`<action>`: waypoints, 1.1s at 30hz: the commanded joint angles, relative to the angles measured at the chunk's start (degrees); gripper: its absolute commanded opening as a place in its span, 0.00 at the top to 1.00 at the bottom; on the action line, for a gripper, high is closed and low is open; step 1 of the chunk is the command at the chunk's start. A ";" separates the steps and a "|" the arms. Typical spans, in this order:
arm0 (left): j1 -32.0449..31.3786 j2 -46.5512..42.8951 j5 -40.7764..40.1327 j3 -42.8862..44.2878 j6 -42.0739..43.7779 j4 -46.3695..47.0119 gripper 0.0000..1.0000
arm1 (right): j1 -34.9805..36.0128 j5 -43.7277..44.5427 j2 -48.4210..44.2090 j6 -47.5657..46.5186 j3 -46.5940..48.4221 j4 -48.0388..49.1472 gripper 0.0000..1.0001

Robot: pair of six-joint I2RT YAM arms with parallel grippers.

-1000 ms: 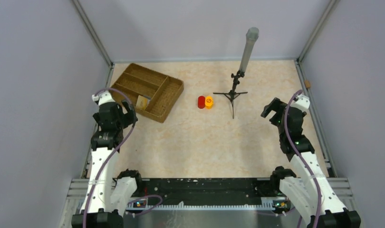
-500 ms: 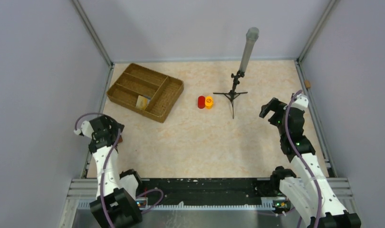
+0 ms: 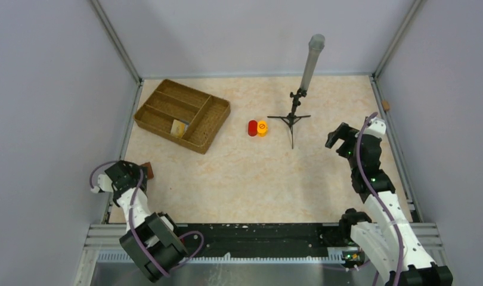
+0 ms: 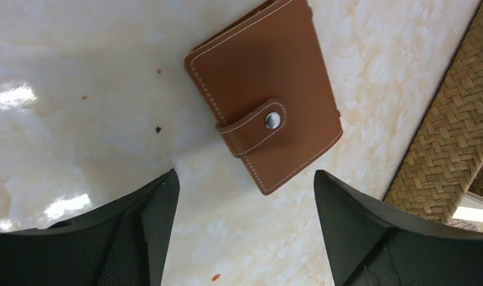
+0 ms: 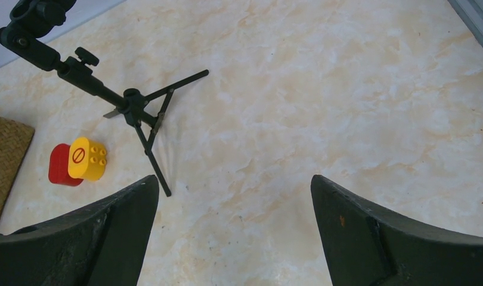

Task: Put the credit cards into the card holder
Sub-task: Move the card holder to the center of the board.

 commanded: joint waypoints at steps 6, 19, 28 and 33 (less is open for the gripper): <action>1.12 6.29 2.20 -2.25 -0.69 10.91 0.37 | -0.17 0.98 0.96 -1.13 3.38 1.56 0.05; 1.18 10.01 6.32 -1.79 4.80 13.57 1.00 | -0.23 0.40 1.67 -1.12 3.20 2.19 0.05; -2.98 4.81 12.41 -3.30 8.56 8.14 1.00 | -0.17 -0.11 1.71 -1.04 2.88 2.31 0.05; -8.63 0.94 13.69 -3.96 11.16 2.62 1.00 | -0.21 -0.95 2.27 -0.90 2.53 2.95 0.06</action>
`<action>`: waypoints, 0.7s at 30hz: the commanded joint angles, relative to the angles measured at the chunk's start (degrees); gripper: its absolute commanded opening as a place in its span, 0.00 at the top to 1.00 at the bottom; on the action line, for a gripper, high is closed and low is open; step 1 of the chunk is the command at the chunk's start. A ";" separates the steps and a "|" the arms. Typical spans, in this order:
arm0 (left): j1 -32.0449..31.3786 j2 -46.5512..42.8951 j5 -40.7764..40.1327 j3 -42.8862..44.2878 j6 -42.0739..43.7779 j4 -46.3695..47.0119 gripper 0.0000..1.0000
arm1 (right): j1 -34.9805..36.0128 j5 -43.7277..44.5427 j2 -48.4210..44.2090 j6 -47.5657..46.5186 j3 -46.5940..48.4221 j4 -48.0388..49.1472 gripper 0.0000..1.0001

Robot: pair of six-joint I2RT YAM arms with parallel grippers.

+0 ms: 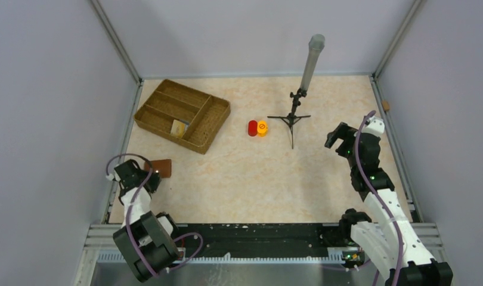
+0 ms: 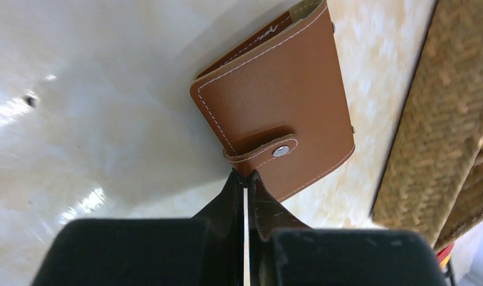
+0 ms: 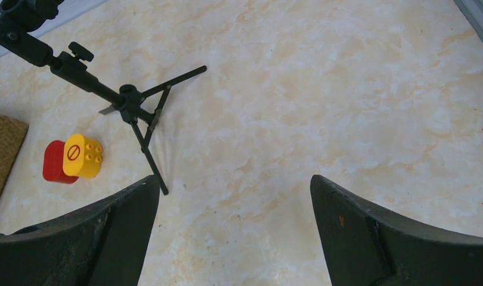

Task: Put the credit cards into the card holder
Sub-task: Move the card holder to the center of the board.

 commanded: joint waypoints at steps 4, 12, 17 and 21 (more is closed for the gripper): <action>-12.18 -3.60 1.93 -0.62 4.63 -8.29 1.00 | -0.19 -1.97 1.11 -0.47 2.22 2.90 0.06; -28.15 -1.44 2.68 3.15 6.46 -12.99 1.00 | -0.18 -11.12 3.00 -2.42 2.45 5.37 0.06; -40.67 0.08 5.63 4.86 7.21 -13.98 1.00 | -0.16 -24.96 7.47 -1.82 3.09 7.47 0.07; -52.22 4.36 5.91 7.29 7.54 -13.46 1.00 | 3.54 -35.00 12.66 1.75 2.36 8.88 0.11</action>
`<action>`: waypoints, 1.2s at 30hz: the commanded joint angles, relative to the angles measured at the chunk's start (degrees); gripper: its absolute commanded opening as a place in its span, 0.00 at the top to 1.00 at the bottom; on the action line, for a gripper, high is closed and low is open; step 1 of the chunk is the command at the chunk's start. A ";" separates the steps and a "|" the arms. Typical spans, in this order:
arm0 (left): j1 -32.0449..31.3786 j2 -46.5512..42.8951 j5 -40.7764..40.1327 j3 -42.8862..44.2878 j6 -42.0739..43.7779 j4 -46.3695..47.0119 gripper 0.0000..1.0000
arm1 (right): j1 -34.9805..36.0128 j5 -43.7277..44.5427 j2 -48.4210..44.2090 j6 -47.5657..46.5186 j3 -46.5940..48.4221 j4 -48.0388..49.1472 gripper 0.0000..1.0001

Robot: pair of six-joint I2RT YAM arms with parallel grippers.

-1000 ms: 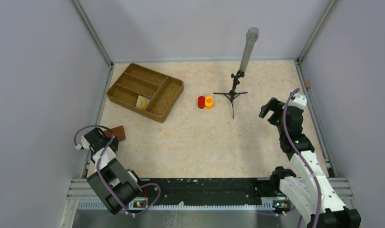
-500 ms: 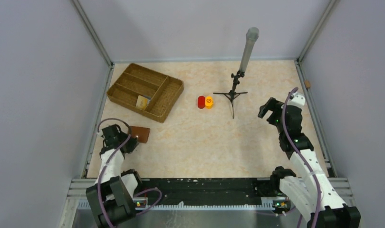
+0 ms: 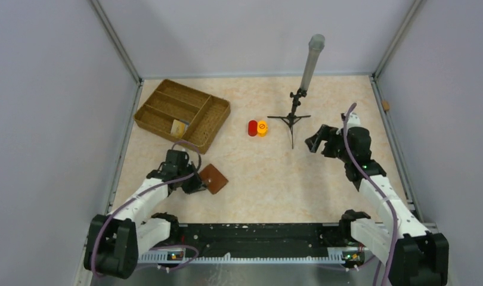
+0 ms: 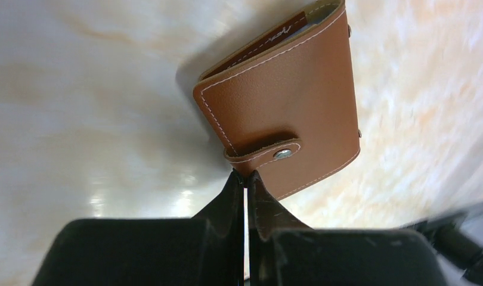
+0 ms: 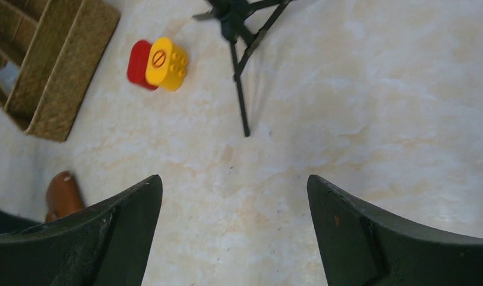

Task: Put the credit cards into the card holder
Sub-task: Move the card holder to the center of the board.

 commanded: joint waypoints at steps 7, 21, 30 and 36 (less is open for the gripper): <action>-22.04 10.62 5.80 4.33 2.92 11.40 1.00 | 15.75 -20.44 11.10 13.92 -4.60 15.91 0.19; -27.33 14.61 13.73 -5.76 0.65 38.24 1.00 | 28.03 -20.22 29.33 23.40 -11.77 39.85 0.38; -27.34 13.32 13.01 -9.14 0.07 42.06 1.00 | 35.26 -20.90 41.37 30.21 -10.20 55.43 0.44; -27.40 13.30 13.30 -9.60 -1.19 44.51 1.00 | 37.83 -20.35 45.84 30.98 -6.87 56.63 0.68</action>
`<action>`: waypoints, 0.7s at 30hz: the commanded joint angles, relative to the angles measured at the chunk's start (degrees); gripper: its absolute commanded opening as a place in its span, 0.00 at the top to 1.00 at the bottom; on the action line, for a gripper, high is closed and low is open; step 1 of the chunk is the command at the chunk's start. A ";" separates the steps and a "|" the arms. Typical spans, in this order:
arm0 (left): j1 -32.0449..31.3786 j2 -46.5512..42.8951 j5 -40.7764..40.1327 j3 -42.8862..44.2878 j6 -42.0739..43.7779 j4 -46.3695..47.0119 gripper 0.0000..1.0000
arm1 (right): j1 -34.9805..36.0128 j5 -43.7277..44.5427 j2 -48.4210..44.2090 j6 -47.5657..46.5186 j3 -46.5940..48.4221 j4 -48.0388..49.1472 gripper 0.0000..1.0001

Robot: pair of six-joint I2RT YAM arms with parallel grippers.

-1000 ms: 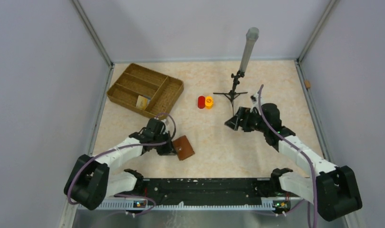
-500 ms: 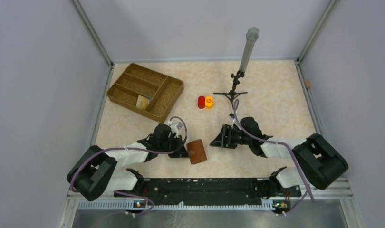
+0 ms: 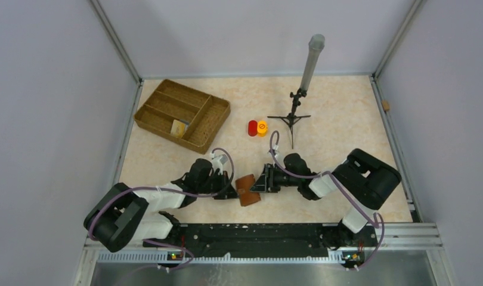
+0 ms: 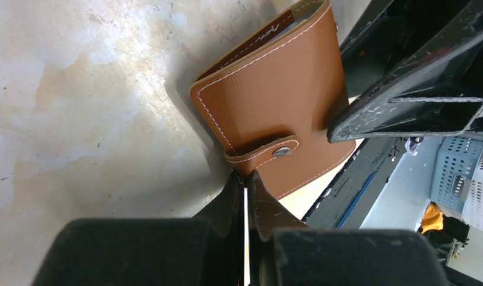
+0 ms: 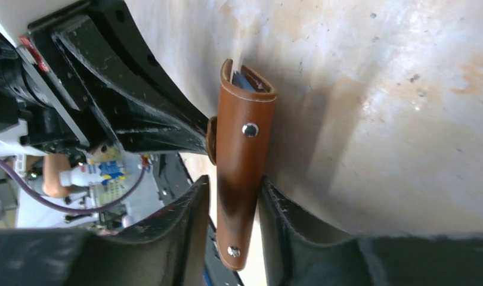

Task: Put the credit cards into the card holder
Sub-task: Open the card holder at the center of the board.

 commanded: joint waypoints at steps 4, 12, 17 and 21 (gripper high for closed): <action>-0.30 -1.85 -0.19 1.91 -0.38 -0.69 0.73 | 1.10 1.48 -2.02 -1.97 5.19 -4.21 1.00; -0.38 -18.20 -9.56 15.65 9.58 -23.62 0.26 | -4.07 -0.38 -14.29 -15.97 14.62 -36.60 1.00; -0.41 -18.70 -1.01 22.00 13.41 -26.31 0.34 | -5.84 -9.25 -17.75 -22.79 19.99 -49.12 1.00; -2.96 -16.32 4.11 25.65 16.58 -27.86 0.38 | -5.84 -15.62 -20.13 -25.25 22.61 -55.19 1.00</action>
